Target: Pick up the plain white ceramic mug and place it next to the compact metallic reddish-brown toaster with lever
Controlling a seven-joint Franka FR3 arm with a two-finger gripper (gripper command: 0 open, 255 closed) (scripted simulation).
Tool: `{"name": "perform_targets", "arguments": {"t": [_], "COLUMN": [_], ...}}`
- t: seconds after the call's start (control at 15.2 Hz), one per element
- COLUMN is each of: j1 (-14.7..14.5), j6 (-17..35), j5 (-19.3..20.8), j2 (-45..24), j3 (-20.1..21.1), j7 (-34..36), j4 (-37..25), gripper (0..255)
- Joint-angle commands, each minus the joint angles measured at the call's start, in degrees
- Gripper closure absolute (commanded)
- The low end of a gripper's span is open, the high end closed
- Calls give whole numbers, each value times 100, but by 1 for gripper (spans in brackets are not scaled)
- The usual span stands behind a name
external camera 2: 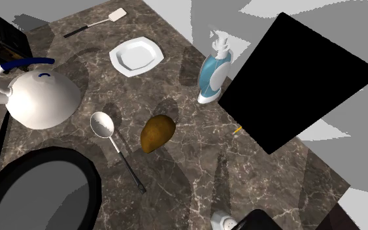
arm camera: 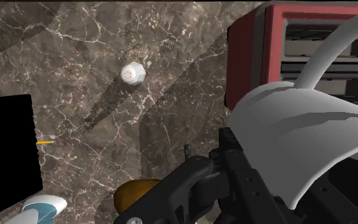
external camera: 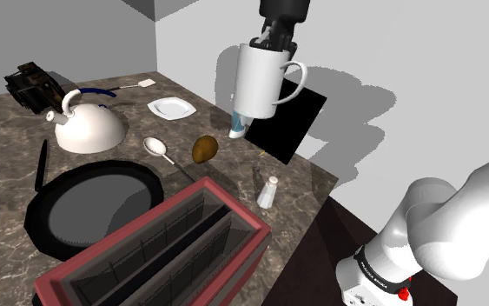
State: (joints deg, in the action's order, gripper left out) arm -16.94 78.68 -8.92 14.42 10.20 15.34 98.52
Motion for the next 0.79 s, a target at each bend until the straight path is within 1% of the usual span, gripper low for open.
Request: {"name": "perform_targets", "arguments": {"t": [0.0, 0.07, 0.73], "j1": [58, 86, 78], "j6": [180, 265, 1051], "j5": [79, 115, 91], "j2": [-267, -411, -226], "j3": [-65, -94, -82], "j7": [-150, -216, -313], "j4": [-70, -120, 854], "gripper": [255, 255, 255]}}
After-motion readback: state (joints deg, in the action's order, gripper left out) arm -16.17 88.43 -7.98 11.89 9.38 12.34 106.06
